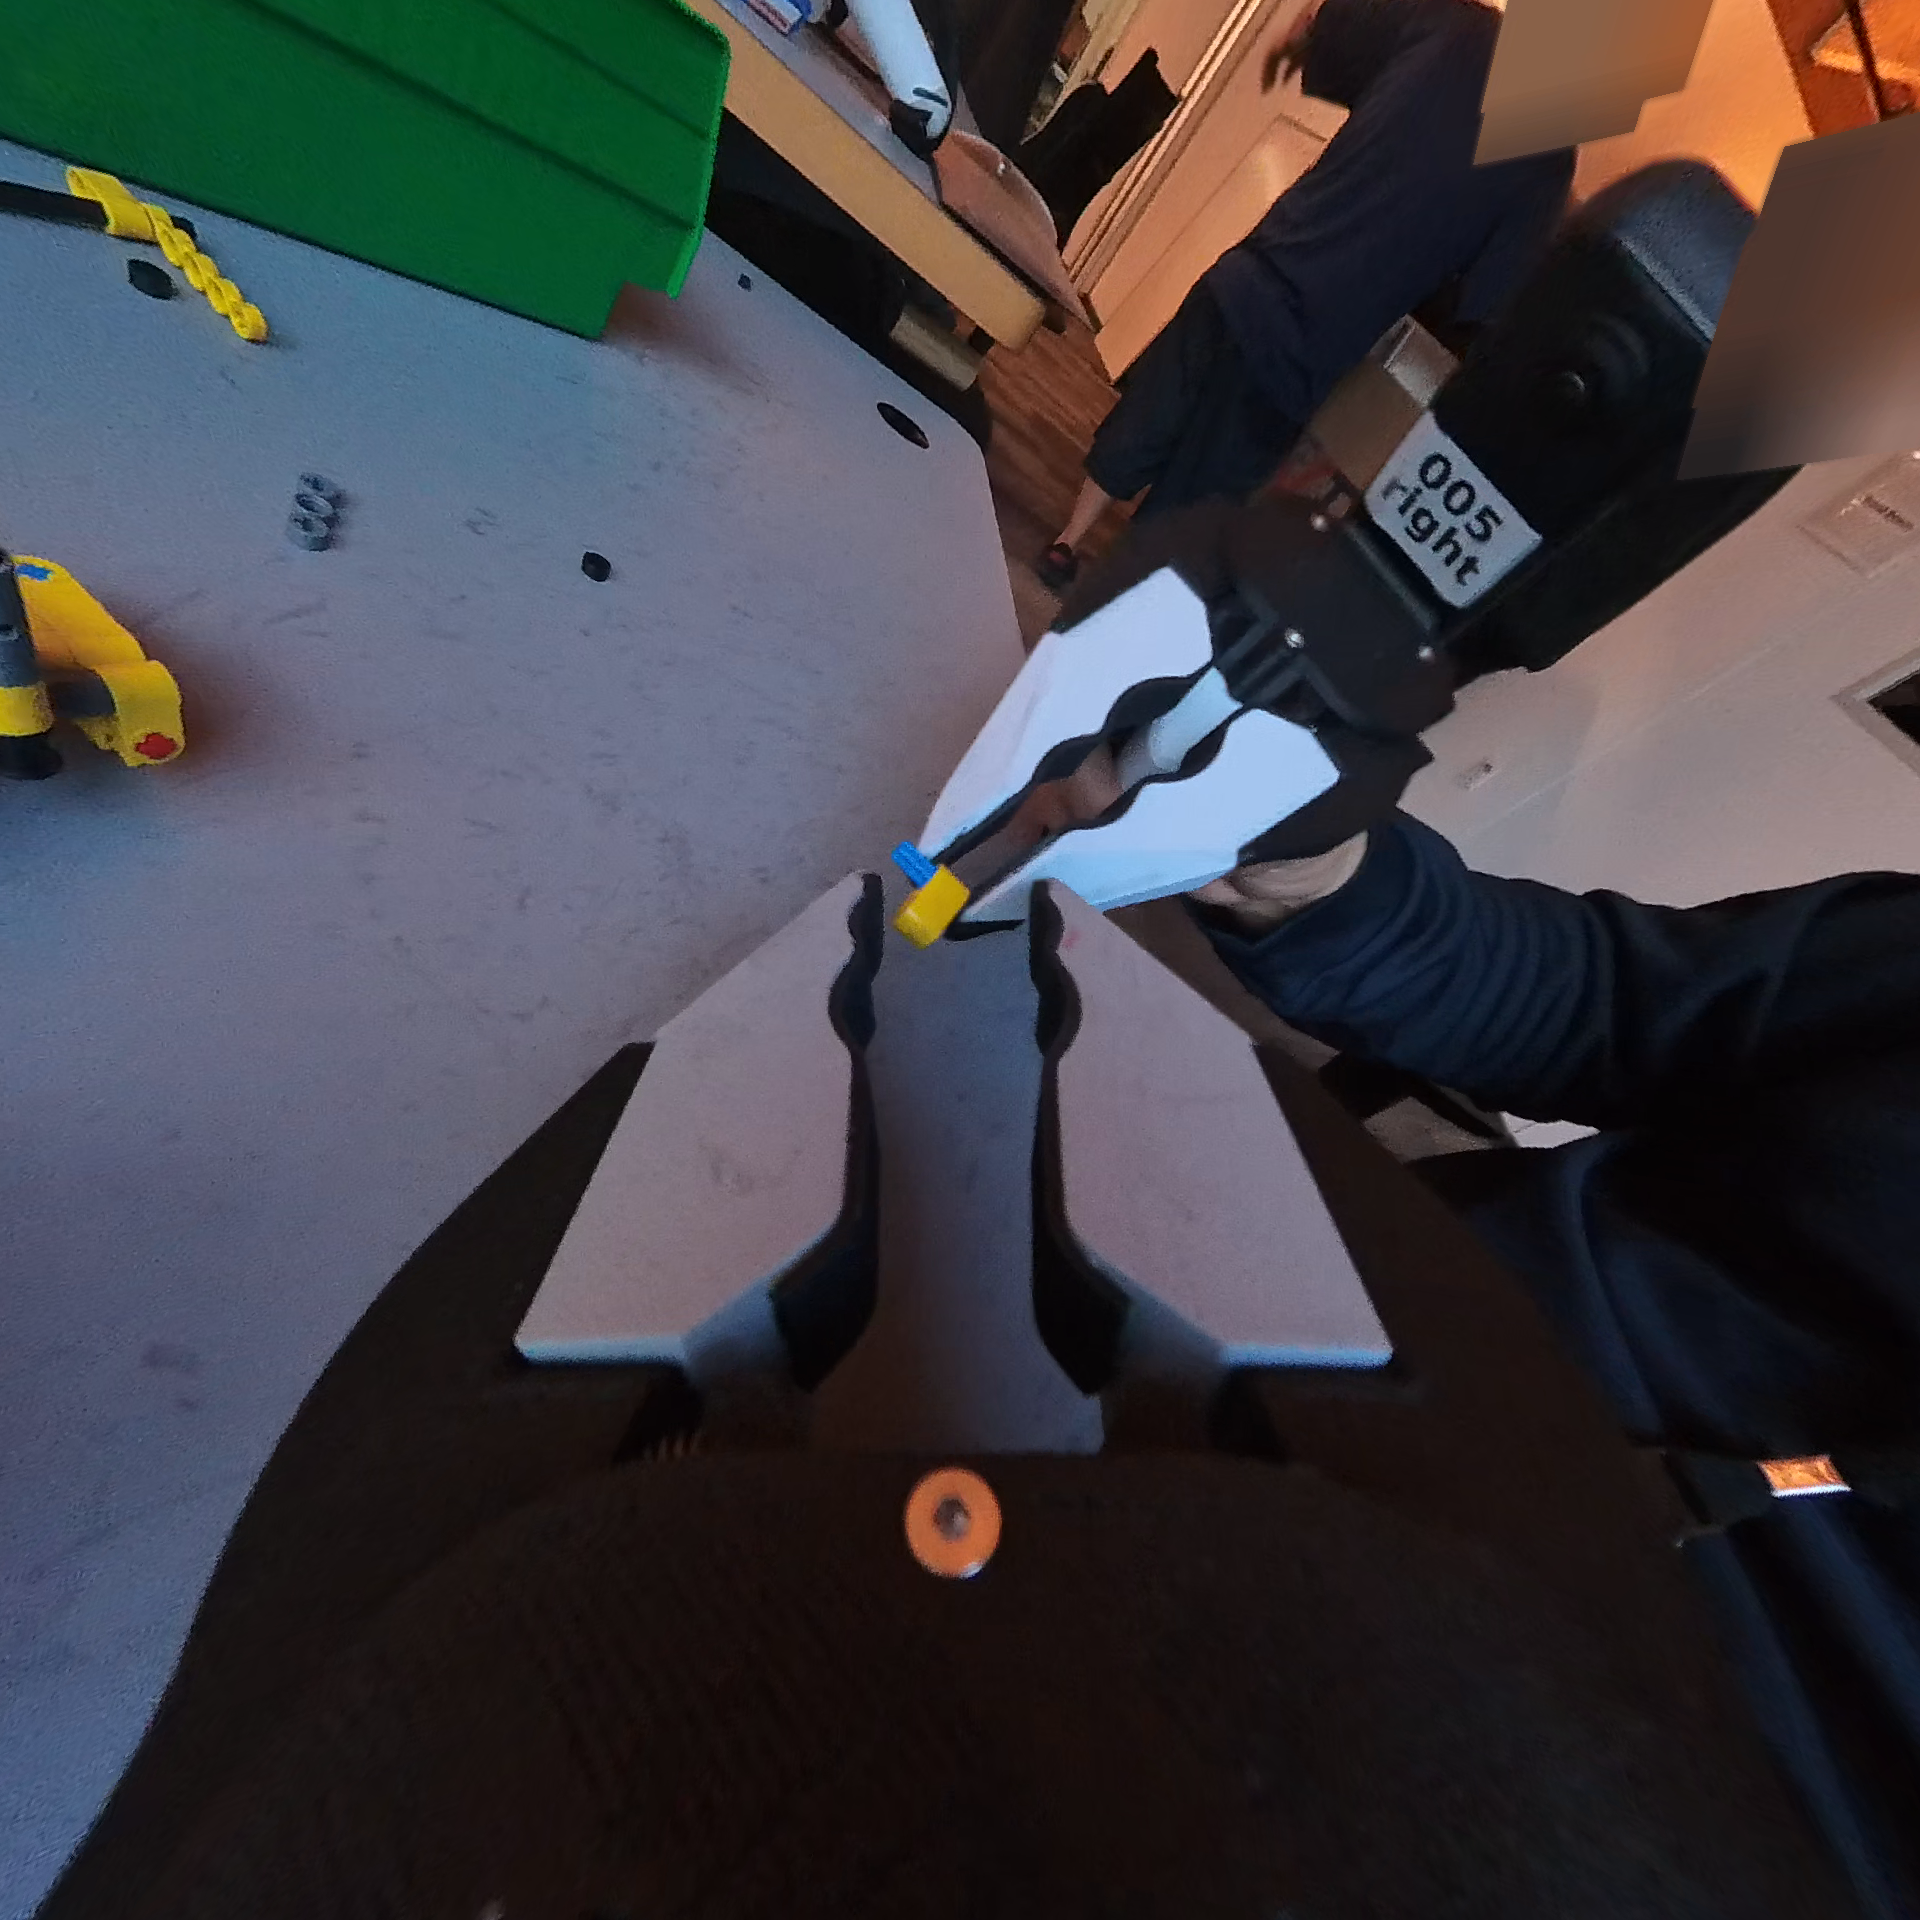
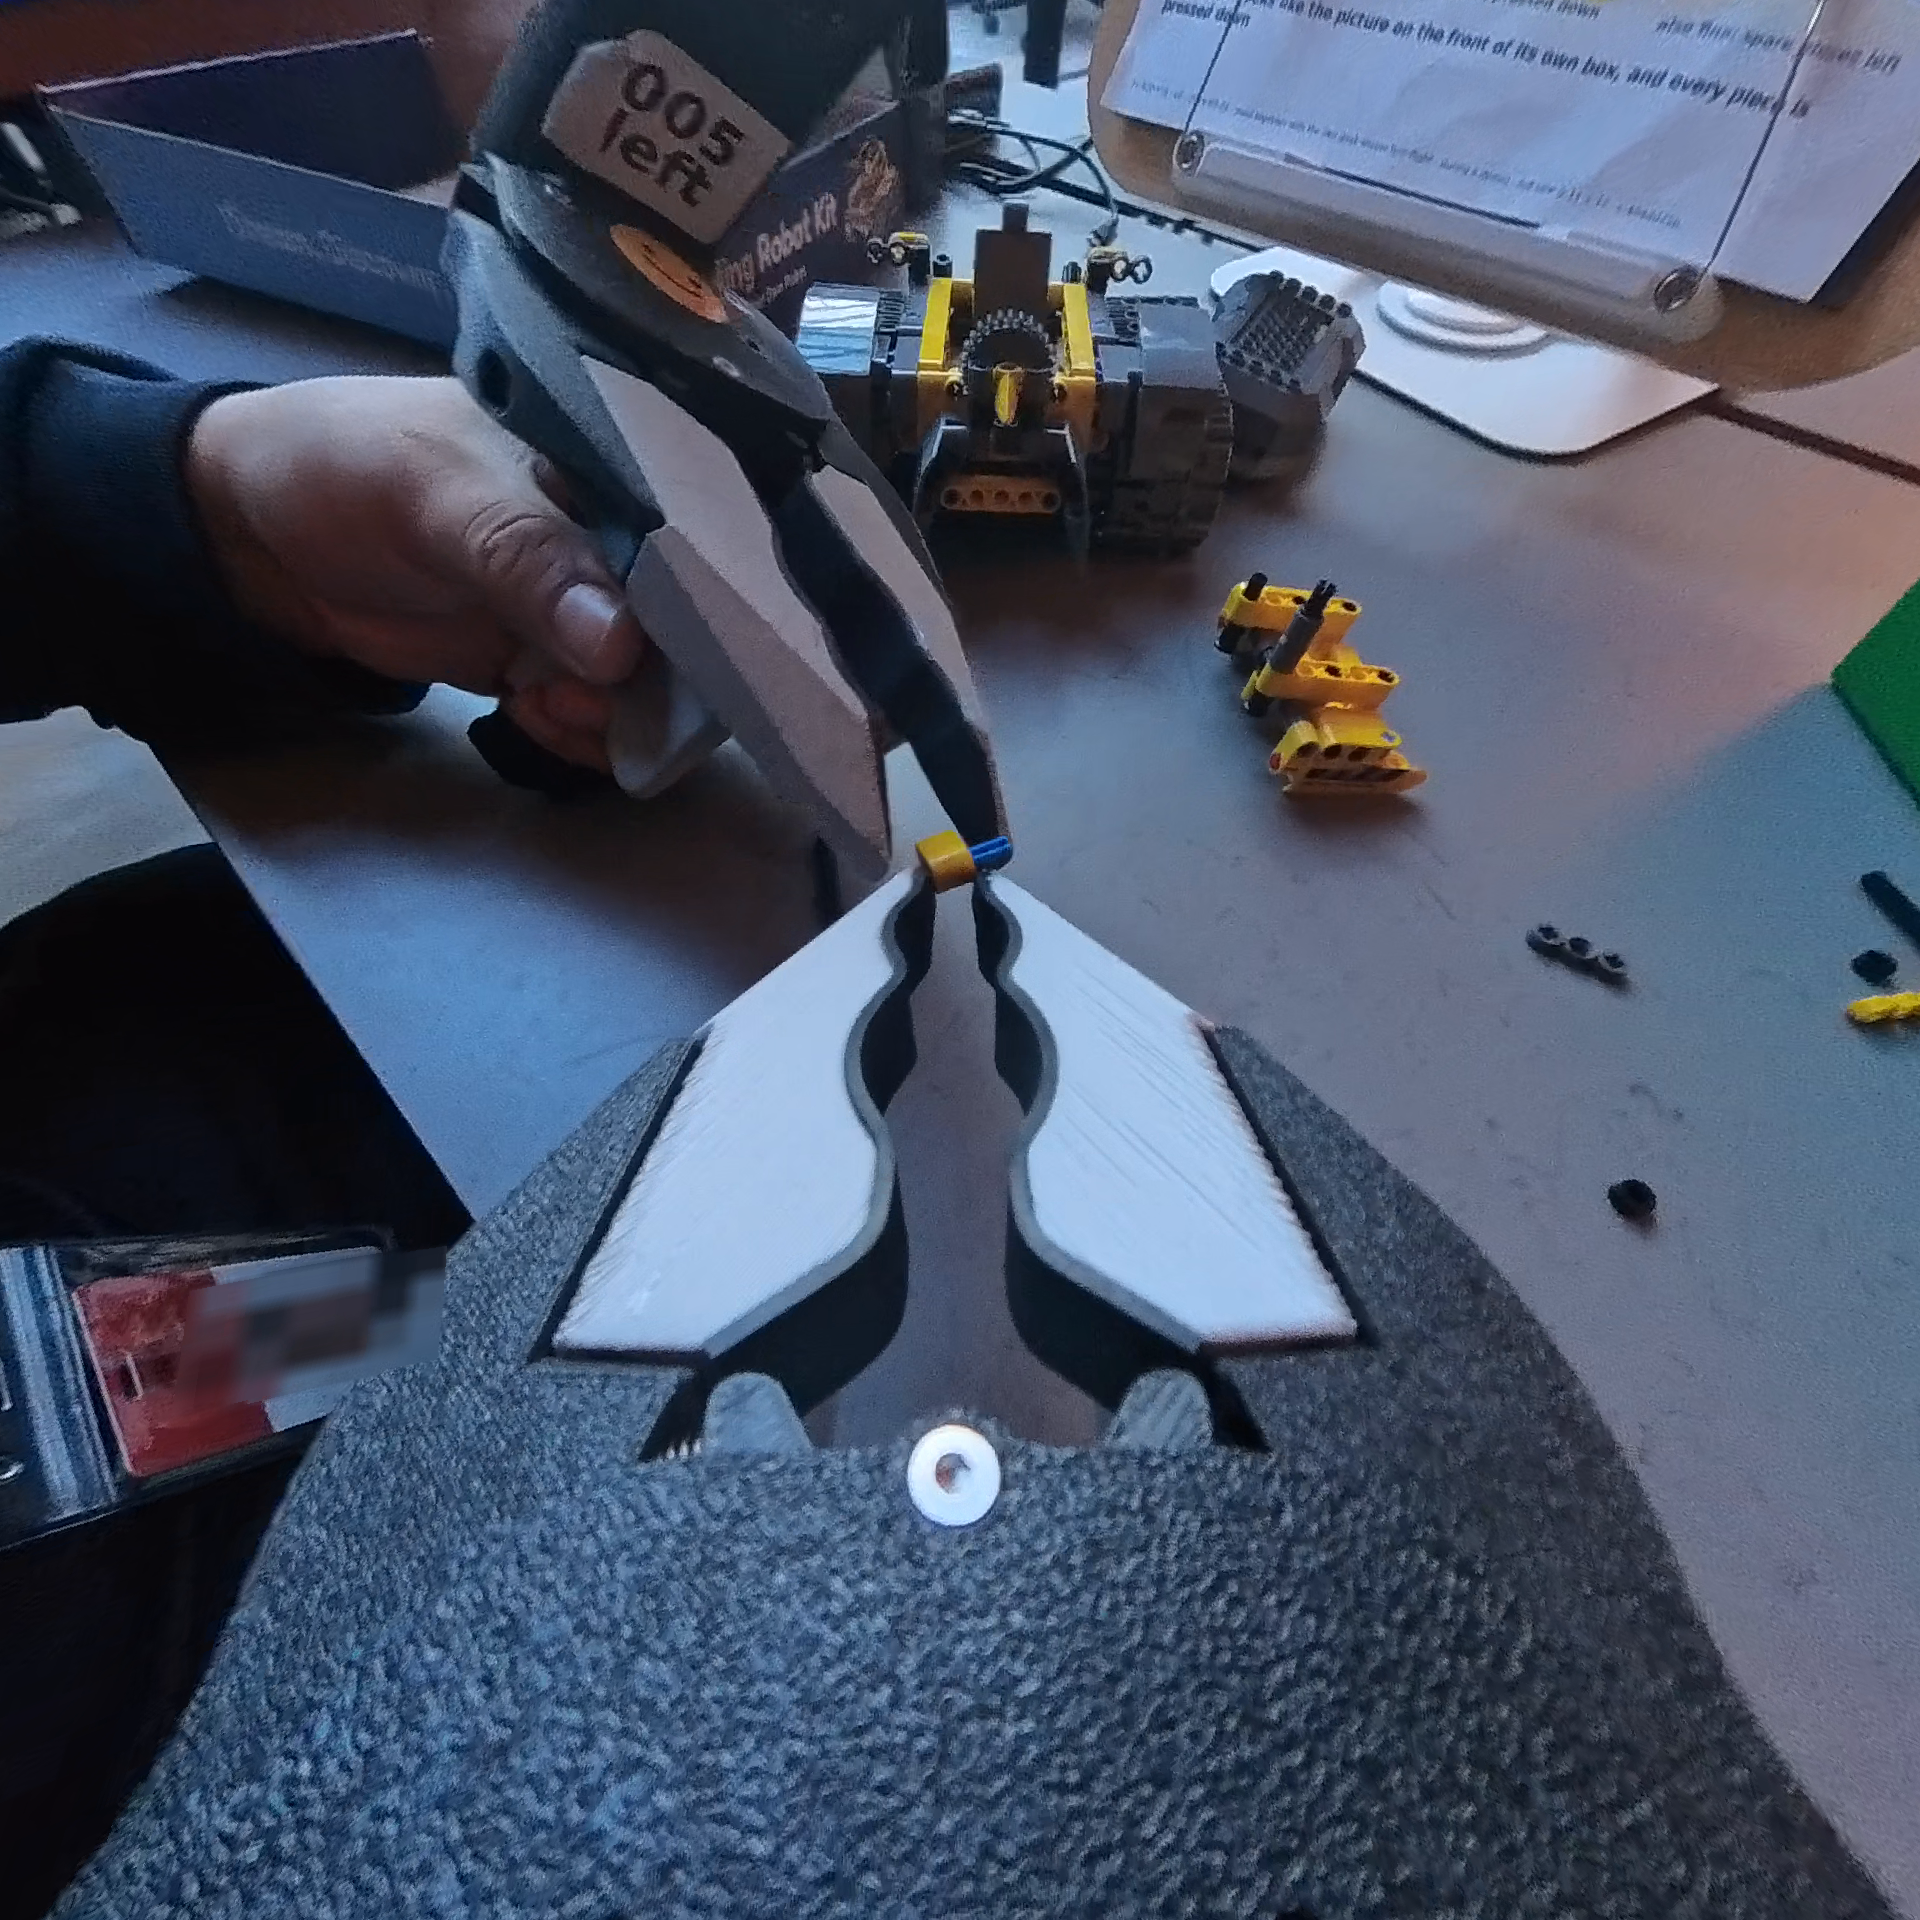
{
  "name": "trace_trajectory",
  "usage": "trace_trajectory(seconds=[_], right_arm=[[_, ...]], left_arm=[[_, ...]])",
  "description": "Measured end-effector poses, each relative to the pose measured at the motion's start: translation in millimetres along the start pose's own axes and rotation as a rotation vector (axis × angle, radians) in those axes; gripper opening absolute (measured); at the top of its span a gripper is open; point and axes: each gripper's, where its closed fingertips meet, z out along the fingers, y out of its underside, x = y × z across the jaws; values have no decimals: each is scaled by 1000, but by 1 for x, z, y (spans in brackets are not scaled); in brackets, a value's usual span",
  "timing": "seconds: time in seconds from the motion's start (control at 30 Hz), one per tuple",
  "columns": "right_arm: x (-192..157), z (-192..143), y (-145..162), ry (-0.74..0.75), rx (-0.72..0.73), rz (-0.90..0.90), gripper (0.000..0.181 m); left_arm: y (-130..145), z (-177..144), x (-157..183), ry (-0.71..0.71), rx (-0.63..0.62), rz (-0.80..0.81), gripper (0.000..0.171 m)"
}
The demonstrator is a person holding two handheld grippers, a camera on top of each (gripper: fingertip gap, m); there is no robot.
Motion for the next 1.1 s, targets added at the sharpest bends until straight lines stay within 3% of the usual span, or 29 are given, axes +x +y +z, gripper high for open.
trace_trajectory(seconds=[0.3,0.53,0.73,1.1], right_arm=[[13,1,1,-49,3,159,4],[22,-5,-5,-123,61,312,4],[20,-5,-9,-222,92,437,4],[13,-1,-15,-405,144,724,4]], left_arm=[[-6,-11,-5,-142,-19,230,32],[-5,-15,-12,-302,-85,553,43],[-5,-13,-7,-406,-106,831,39],[-7,-15,-11,-577,-161,1154,29]])
